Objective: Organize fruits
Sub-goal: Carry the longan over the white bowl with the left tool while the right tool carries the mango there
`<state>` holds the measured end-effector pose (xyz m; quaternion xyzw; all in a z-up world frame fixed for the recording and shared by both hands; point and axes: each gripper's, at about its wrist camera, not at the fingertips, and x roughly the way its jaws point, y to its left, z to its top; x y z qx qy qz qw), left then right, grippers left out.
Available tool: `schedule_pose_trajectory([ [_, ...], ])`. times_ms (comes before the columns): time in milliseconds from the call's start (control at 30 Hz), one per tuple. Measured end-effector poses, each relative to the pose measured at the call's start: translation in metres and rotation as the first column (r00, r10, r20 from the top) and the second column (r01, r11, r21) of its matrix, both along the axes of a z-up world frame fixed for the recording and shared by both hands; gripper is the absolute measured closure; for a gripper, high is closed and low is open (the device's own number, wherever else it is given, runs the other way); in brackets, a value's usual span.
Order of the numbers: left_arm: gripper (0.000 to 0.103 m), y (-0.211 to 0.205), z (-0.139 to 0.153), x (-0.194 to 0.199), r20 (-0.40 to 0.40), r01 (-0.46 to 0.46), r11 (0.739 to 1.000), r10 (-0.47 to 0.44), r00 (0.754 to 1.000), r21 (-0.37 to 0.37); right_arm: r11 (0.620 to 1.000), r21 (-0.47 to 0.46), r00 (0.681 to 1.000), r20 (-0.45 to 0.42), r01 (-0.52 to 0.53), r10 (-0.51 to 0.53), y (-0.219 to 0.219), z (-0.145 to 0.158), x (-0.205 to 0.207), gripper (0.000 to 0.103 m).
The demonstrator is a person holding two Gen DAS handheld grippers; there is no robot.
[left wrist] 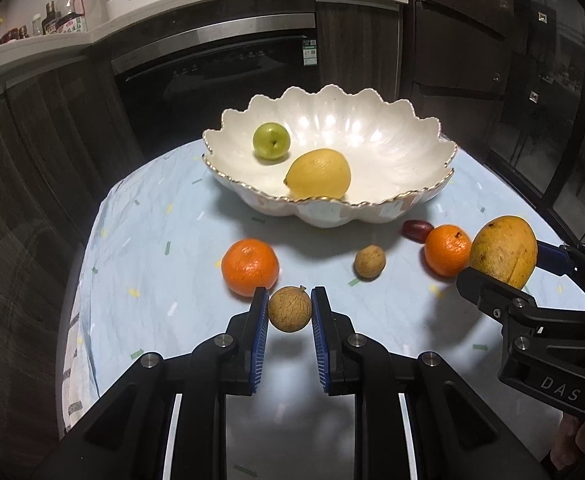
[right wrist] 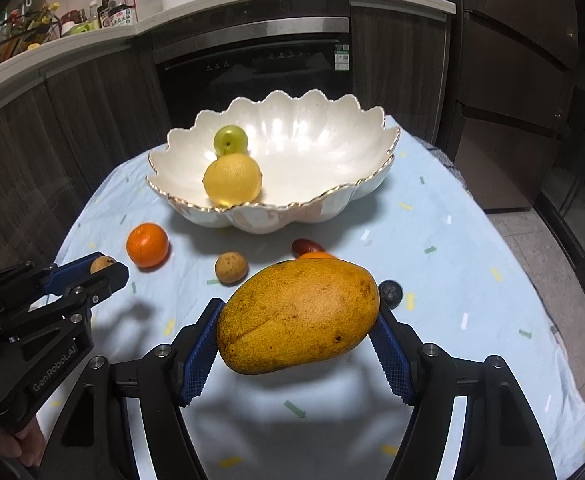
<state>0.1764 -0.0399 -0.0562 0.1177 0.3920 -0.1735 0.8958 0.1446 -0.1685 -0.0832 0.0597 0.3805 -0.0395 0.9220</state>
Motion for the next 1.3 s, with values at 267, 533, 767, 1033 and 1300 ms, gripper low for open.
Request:
schedule_pose_trajectory([
  [267,0.081,-0.006,0.012,0.0,0.021,-0.002,1.0,0.002,1.0,-0.004,1.0,-0.008,1.0,0.026,-0.003,0.003,-0.008,0.011,0.001,0.031],
  [533,0.081,-0.012,0.021,0.002,0.039,0.002,1.0,-0.002,0.999,-0.011,1.0,-0.031,0.998,0.062,0.001,0.001,-0.017,0.026,0.003,0.031],
  [767,0.081,-0.018,0.032,0.006,0.062,0.005,1.0,-0.003,0.998,-0.019,0.999,-0.049,0.996,0.094,-0.001,0.005,-0.022,0.04,0.007,0.031],
  [1033,0.081,-0.024,0.045,0.016,0.086,-0.002,1.0,0.004,0.996,-0.028,0.998,-0.064,0.992,0.122,-0.002,0.01,-0.03,0.053,0.016,0.031],
  [1300,0.081,-0.03,0.05,0.027,0.093,-0.009,0.999,0.012,0.996,-0.034,0.997,-0.074,0.989,0.145,0.0,0.011,-0.039,0.062,0.03,0.031],
])
